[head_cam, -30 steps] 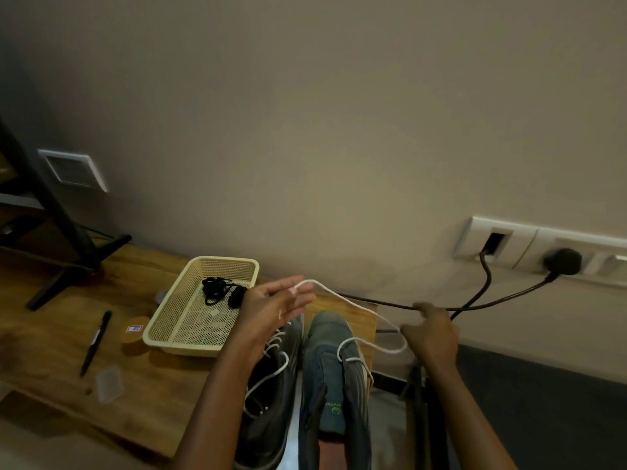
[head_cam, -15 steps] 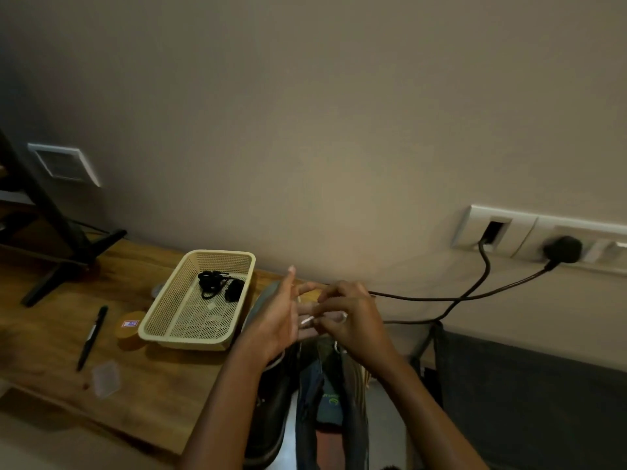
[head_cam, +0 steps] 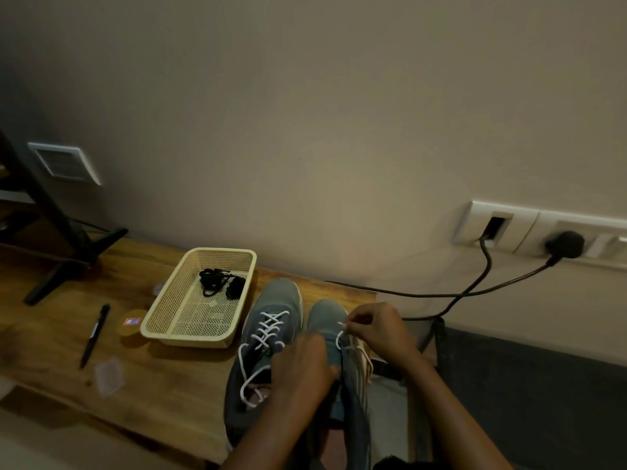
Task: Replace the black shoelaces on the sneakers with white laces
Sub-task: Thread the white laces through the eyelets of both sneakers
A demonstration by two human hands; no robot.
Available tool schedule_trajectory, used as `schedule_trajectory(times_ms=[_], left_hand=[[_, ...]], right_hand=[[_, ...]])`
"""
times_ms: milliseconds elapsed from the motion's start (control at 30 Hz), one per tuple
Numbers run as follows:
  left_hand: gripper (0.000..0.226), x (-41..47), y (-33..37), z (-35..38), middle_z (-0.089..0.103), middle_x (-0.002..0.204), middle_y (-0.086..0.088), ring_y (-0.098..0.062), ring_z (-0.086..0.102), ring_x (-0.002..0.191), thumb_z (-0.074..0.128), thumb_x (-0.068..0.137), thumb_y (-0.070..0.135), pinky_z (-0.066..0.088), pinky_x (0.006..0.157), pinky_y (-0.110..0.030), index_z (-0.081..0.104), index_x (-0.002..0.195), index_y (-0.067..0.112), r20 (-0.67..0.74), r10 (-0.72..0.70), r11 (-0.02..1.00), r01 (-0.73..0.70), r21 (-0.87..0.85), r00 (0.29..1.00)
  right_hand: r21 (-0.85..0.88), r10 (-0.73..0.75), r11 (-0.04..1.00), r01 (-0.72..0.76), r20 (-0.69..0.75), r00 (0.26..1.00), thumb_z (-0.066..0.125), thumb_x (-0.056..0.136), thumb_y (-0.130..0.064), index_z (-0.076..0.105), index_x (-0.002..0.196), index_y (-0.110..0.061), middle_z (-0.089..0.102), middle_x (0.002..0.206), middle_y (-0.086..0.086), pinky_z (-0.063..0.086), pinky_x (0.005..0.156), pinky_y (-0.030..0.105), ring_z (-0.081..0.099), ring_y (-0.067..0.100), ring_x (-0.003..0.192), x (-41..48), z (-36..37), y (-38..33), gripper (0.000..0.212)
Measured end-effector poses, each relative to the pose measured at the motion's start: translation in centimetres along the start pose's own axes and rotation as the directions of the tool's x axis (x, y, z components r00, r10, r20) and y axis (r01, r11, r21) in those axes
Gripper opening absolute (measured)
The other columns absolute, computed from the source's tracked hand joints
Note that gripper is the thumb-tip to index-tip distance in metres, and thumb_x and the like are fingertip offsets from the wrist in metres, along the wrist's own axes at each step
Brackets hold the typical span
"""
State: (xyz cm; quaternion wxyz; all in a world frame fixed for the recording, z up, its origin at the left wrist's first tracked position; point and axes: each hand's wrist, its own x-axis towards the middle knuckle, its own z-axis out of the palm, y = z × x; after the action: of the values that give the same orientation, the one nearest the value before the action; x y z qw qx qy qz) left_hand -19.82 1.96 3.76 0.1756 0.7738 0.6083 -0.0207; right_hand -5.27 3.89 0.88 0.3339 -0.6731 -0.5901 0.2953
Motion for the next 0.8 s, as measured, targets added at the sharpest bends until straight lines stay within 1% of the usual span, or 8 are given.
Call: schedule_trajectory(times_ms=[100, 200, 267, 367, 500, 633, 700, 800], left_hand=[[0.045, 0.4, -0.5, 0.7, 0.052, 0.129, -0.003, -0.022, 0.054, 0.117, 0.053, 0.092, 0.022, 0.045, 0.088, -0.035, 0.038, 0.134, 0.019, -0.074, 0.01, 0.998, -0.015, -0.069, 0.997], [0.047, 0.5, -0.4, 1.1, 0.056, 0.127, -0.004, -0.02, 0.056, 0.114, 0.047, 0.095, 0.016, 0.046, 0.085, -0.032, 0.031, 0.14, 0.021, -0.11, 0.014, 0.99, -0.03, -0.14, 0.994], [0.055, 0.5, -0.5, 1.2, 0.056, 0.128, -0.006, -0.021, 0.056, 0.115, 0.044, 0.097, 0.013, 0.046, 0.085, -0.032, 0.022, 0.146, 0.023, -0.127, 0.011, 0.983, -0.034, -0.182, 0.992], [0.068, 0.7, -1.0, 1.4, 0.056, 0.127, -0.007, -0.022, 0.057, 0.112, 0.046, 0.094, 0.008, 0.049, 0.089, -0.035, 0.013, 0.15, 0.027, -0.121, -0.012, 0.96, -0.023, -0.278, 0.993], [0.081, 0.7, -1.1, 1.3, 0.049, 0.136, -0.007, -0.022, 0.051, 0.121, 0.048, 0.092, 0.004, 0.044, 0.096, -0.033, -0.001, 0.151, 0.027, -0.1, -0.057, 0.941, 0.02, -0.338, 0.993], [0.086, 0.5, -1.3, 1.2, 0.05, 0.135, -0.007, -0.02, 0.052, 0.119, 0.051, 0.091, 0.004, 0.045, 0.095, -0.032, -0.005, 0.151, 0.029, -0.11, -0.056, 0.918, 0.007, -0.396, 0.992], [0.086, 0.6, -1.4, 1.3, 0.05, 0.134, -0.008, -0.02, 0.051, 0.119, 0.05, 0.09, 0.002, 0.045, 0.096, -0.033, -0.005, 0.151, 0.029, -0.101, -0.061, 0.91, 0.013, -0.415, 0.993], [0.084, 0.6, -1.3, 1.4, 0.048, 0.137, -0.008, -0.022, 0.048, 0.123, 0.049, 0.092, 0.004, 0.042, 0.098, -0.034, -0.005, 0.15, 0.031, -0.097, -0.06, 0.908, 0.014, -0.419, 0.993]], right_hand=[[-0.138, -0.014, 0.99, 0.019, 0.04, 0.999, 0.071, 0.077, -0.011, 0.072, 0.072, -0.011, 0.055, 0.08, -0.007, 0.041, 0.062, 0.013, 0.051, 0.003, 0.074, 0.0, 0.8, 0.0, 0.005], [-0.274, 0.006, 0.962, 0.013, 0.067, 0.998, 0.071, 0.077, -0.021, 0.063, 0.065, -0.025, 0.05, 0.092, -0.005, 0.047, 0.078, 0.03, 0.046, 0.014, 0.095, 0.1, 1.9, 0.1, 0.016], [-0.326, -0.01, 0.945, 0.033, 0.07, 0.997, 0.068, 0.08, -0.023, 0.064, 0.069, -0.022, 0.046, 0.094, -0.006, 0.04, 0.075, 0.022, 0.039, 0.016, 0.1, -0.1, 2.7, 0.1, 0.012], [-0.41, -0.089, 0.907, 0.097, 0.038, 0.995, 0.061, 0.084, -0.022, 0.07, 0.082, -0.013, 0.05, 0.1, -0.001, 0.024, 0.058, 0.013, 0.031, 0.014, 0.093, -0.3, 3.7, 0.0, 0.014], [-0.409, -0.12, 0.907, 0.102, -0.018, 0.993, 0.057, 0.082, -0.015, 0.068, 0.082, -0.005, 0.055, 0.104, 0.006, 0.032, 0.067, 0.022, 0.037, 0.021, 0.097, -0.2, 4.7, -0.1, 0.014], [-0.41, -0.193, 0.898, 0.16, -0.041, 0.98, 0.057, 0.081, -0.01, 0.068, 0.078, -0.006, 0.058, 0.097, 0.005, 0.023, 0.062, 0.021, 0.03, 0.014, 0.089, -0.3, 5.3, 0.1, 0.012], [-0.422, -0.247, 0.884, 0.202, -0.055, 0.967, 0.06, 0.075, -0.007, 0.067, 0.069, -0.006, 0.059, 0.088, 0.006, 0.028, 0.065, 0.029, 0.037, 0.02, 0.086, -0.3, 5.6, 0.3, 0.009], [-0.48, -0.285, 0.846, 0.231, -0.044, 0.957, 0.065, 0.064, -0.005, 0.064, 0.058, -0.005, 0.059, 0.074, 0.008, 0.032, 0.056, 0.033, 0.048, 0.031, 0.077, -0.2, 6.3, 0.3, 0.006]])
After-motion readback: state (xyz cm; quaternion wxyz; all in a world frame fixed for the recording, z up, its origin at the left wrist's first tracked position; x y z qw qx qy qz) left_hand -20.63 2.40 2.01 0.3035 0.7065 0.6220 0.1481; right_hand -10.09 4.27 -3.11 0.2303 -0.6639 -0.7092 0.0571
